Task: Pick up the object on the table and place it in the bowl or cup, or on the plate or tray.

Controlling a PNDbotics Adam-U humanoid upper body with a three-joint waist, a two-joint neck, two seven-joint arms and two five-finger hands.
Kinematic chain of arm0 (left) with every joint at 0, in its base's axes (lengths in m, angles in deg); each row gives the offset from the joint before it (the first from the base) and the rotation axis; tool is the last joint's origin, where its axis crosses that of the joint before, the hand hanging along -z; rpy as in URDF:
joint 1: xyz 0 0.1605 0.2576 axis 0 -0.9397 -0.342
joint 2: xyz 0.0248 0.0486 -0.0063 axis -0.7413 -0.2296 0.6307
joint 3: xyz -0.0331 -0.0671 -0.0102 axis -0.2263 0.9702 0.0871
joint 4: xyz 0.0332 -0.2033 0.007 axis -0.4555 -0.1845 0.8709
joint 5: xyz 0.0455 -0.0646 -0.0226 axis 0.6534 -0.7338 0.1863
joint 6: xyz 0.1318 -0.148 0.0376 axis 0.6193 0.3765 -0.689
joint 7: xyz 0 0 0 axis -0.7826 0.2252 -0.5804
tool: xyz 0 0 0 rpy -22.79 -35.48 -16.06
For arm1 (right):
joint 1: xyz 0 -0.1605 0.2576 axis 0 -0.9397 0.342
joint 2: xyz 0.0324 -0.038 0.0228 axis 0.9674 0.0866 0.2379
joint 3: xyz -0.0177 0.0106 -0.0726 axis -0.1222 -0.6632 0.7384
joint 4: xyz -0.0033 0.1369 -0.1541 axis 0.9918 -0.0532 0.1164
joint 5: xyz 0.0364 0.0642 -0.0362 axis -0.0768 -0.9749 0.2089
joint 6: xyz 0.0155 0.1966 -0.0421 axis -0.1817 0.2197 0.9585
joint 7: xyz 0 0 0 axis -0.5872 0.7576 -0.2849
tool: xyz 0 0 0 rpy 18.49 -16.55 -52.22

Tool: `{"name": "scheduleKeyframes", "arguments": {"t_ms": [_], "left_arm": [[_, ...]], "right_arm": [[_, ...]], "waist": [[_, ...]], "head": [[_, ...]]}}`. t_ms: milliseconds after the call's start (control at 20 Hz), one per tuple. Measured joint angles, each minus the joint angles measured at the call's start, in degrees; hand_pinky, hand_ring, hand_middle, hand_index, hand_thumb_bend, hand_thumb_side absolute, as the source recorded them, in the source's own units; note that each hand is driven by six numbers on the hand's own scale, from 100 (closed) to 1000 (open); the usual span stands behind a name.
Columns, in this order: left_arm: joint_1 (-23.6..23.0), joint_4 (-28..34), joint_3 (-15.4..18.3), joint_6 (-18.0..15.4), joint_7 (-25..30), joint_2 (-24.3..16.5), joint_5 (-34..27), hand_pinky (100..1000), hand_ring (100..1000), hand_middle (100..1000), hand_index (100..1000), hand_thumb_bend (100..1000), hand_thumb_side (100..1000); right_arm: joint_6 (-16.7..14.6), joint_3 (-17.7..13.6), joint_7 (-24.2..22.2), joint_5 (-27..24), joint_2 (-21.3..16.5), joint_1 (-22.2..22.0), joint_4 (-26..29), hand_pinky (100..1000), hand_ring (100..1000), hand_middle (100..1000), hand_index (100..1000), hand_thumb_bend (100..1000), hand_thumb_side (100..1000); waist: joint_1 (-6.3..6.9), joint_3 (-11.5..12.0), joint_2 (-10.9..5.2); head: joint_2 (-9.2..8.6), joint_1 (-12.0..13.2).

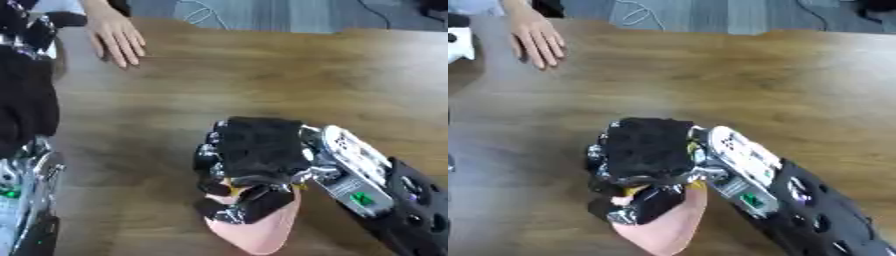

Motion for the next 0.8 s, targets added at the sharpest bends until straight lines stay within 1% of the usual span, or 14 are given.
{"name": "scheduleKeyframes", "arguments": {"t_ms": [50,100,150,300,450,650,800], "left_arm": [[0.0,0.0,0.0,0.0,0.0,0.0,0.0,615,817,841,829,100,871],[0.0,0.0,0.0,0.1,-0.1,0.0,0.0,615,817,841,829,100,870],[0.0,0.0,0.0,0.1,-0.1,0.0,0.0,615,817,841,829,100,869],[0.0,0.0,0.0,0.1,-0.1,0.0,0.0,615,817,841,829,100,869],[0.0,0.0,0.0,0.2,0.0,0.0,0.0,614,816,842,829,100,869],[0.0,0.0,0.0,0.3,0.0,0.0,0.0,614,816,842,829,100,869],[0.0,0.0,0.0,0.3,0.0,0.0,0.0,615,817,842,829,100,868]], "right_arm": [[-0.1,-0.1,0.8,0.4,0.0,-0.2,0.2,100,353,439,515,100,825],[-0.2,-0.3,1.6,0.9,0.0,-0.3,0.3,100,338,485,551,101,850],[-0.3,-0.4,2.6,1.4,0.0,-0.3,0.4,197,454,528,585,113,869],[-0.9,-0.5,4.9,3.0,0.0,-0.3,0.5,332,514,581,622,120,886],[-1.5,-0.5,6.0,4.3,0.0,-0.3,0.3,349,529,600,630,120,884],[-1.9,-0.5,6.5,5.3,0.1,-0.6,-0.1,349,532,606,632,107,890],[-2.3,-0.6,7.1,5.5,0.2,-0.7,-0.1,353,536,603,597,100,903]], "waist": [[0.00,0.0,0.00],[0.01,0.0,0.00],[0.02,0.0,0.00],[0.07,0.0,0.00],[0.11,0.0,0.00],[0.12,0.0,0.00],[0.15,0.0,0.00]], "head": [[0.11,0.0],[0.18,0.0],[0.31,0.0],[0.38,0.0],[0.38,0.0],[0.38,0.0],[0.38,0.0]]}}
